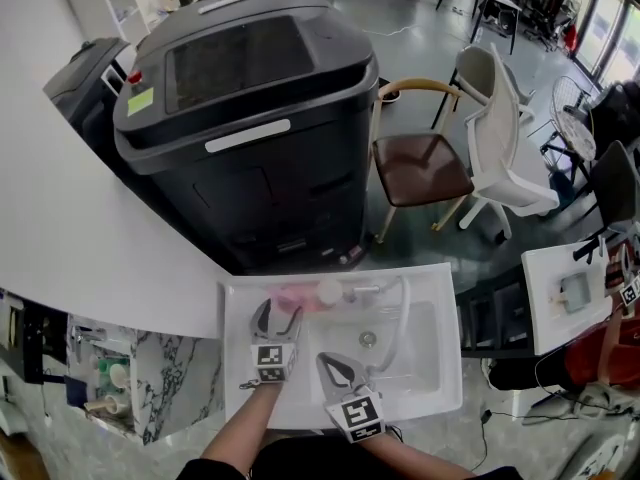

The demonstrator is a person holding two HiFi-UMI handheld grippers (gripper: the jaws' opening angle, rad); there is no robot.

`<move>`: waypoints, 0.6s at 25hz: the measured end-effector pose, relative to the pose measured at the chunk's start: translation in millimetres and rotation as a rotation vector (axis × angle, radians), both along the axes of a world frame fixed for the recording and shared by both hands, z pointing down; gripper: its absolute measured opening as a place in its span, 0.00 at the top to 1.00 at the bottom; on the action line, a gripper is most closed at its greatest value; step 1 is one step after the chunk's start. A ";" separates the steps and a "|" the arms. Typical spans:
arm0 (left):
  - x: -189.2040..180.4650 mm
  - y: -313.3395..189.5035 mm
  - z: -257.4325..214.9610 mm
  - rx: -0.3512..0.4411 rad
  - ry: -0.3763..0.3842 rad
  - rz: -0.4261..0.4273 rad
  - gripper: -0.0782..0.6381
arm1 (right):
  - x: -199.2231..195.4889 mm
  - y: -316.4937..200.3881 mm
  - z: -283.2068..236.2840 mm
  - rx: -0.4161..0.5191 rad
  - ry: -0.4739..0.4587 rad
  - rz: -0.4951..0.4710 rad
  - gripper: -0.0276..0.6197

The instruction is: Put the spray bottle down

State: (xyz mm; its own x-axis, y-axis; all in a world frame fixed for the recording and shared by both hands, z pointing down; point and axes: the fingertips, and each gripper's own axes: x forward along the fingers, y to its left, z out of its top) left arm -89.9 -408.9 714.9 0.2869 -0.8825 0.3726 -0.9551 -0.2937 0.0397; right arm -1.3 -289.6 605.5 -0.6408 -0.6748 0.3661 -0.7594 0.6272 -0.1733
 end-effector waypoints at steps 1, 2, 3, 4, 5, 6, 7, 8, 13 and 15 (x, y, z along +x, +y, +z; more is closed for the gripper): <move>-2.3 5.0 -1.0 -0.012 -0.005 -0.004 0.45 | 0.8 1.9 -1.1 0.002 -0.001 0.006 0.96; -4.0 10.1 -2.4 -0.022 -0.009 -0.008 0.45 | 2.0 3.5 -2.5 0.005 -0.002 0.013 0.96; -5.3 15.6 -3.9 -0.029 -0.012 -0.010 0.45 | 3.5 4.6 -4.1 0.010 -0.003 0.023 0.96; -6.3 21.7 -6.0 -0.032 -0.012 -0.009 0.45 | 5.1 5.5 -5.9 0.014 -0.003 0.034 0.96; -6.9 28.5 -9.2 -0.031 -0.011 -0.008 0.45 | 6.9 6.4 -8.0 0.020 -0.003 0.046 0.96; -7.5 36.2 -13.5 -0.028 -0.008 -0.006 0.45 | 8.8 7.7 -10.3 0.026 -0.003 0.057 0.96; -8.2 44.9 -18.4 -0.024 -0.003 -0.005 0.45 | 10.8 9.7 -12.9 0.033 -0.002 0.068 0.96; -9.2 54.4 -23.3 -0.022 0.003 -0.006 0.45 | 12.5 12.2 -15.5 0.041 0.000 0.079 0.96; -12.1 111.3 -53.9 -0.020 0.038 0.011 0.45 | 12.4 38.4 -24.7 0.063 0.009 0.123 0.96; -11.9 137.8 -76.7 -0.009 0.059 0.033 0.48 | 8.6 56.3 -29.9 0.067 0.007 0.141 0.96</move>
State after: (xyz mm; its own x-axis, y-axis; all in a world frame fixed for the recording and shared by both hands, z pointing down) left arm -101.8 -271.0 638.2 0.3370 -0.8690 0.3624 -0.9410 -0.3239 0.0983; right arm 7.3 -233.3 575.6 -0.5357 -0.7809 0.3213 -0.8417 0.5243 -0.1290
